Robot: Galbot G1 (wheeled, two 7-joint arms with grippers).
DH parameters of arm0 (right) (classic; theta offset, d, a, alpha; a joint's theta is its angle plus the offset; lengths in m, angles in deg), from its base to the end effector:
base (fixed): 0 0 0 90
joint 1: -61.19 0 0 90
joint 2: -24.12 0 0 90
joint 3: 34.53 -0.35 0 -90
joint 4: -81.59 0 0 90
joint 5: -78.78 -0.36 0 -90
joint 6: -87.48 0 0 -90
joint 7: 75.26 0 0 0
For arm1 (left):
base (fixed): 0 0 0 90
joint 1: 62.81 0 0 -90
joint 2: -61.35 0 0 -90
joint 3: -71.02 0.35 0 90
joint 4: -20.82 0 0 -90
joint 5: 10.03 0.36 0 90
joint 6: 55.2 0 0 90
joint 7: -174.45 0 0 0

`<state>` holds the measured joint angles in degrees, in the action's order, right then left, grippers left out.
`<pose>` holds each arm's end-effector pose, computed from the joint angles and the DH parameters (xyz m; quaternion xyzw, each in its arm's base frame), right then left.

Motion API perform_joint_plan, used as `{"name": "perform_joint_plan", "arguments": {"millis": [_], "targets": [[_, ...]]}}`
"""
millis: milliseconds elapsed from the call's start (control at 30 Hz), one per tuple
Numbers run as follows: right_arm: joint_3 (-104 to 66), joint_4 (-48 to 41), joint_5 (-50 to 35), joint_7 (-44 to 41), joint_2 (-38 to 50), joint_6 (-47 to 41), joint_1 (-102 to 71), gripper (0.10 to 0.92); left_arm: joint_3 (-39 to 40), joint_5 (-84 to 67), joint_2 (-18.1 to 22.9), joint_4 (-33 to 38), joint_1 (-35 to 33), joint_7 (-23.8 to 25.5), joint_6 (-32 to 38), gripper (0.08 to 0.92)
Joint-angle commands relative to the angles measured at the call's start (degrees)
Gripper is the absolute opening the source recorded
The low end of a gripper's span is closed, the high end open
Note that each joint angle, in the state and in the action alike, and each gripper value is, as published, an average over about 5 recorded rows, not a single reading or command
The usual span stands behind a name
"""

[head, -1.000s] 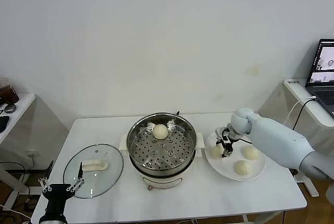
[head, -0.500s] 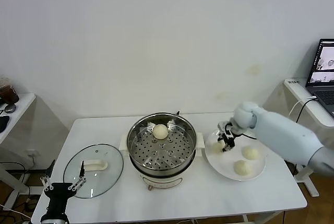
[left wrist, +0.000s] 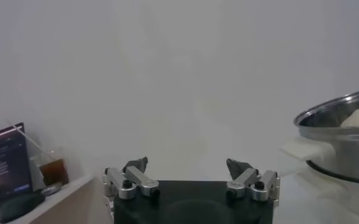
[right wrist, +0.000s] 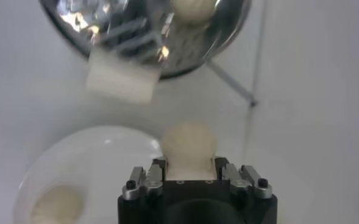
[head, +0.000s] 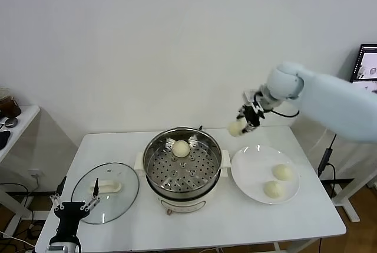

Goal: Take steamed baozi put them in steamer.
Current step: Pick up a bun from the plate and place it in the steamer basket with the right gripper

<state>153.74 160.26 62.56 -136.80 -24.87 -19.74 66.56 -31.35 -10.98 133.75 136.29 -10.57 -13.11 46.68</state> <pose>0.5490 -0.0125 0.0006 0.5289 -0.5511 0.5857 0.2709 0.1499 0.1254 -0.3248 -0.0582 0.9823 0.1762 0.0249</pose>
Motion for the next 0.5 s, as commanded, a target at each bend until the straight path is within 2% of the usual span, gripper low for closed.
{"name": "perform_joint_plan", "arguments": {"millis": [33,300,500], "targets": [[10.4,7.3,-17.6,4.9,-8.7,-11.1,13.4,0.488,-0.1,-0.1,-0.3,-0.2,0.6,0.1,-0.2,0.823],[8.7,3.1,-20.6,12.5,-23.0,-20.1,2.9,0.49,-0.8,-0.2,0.1,-1.0,0.8,0.0,0.0,0.823],[8.6,0.8,-22.6,16.0,-29.0,-24.0,-0.8,0.492,-1.6,-0.2,0.4,-1.7,1.2,-0.1,0.2,0.823]]}}
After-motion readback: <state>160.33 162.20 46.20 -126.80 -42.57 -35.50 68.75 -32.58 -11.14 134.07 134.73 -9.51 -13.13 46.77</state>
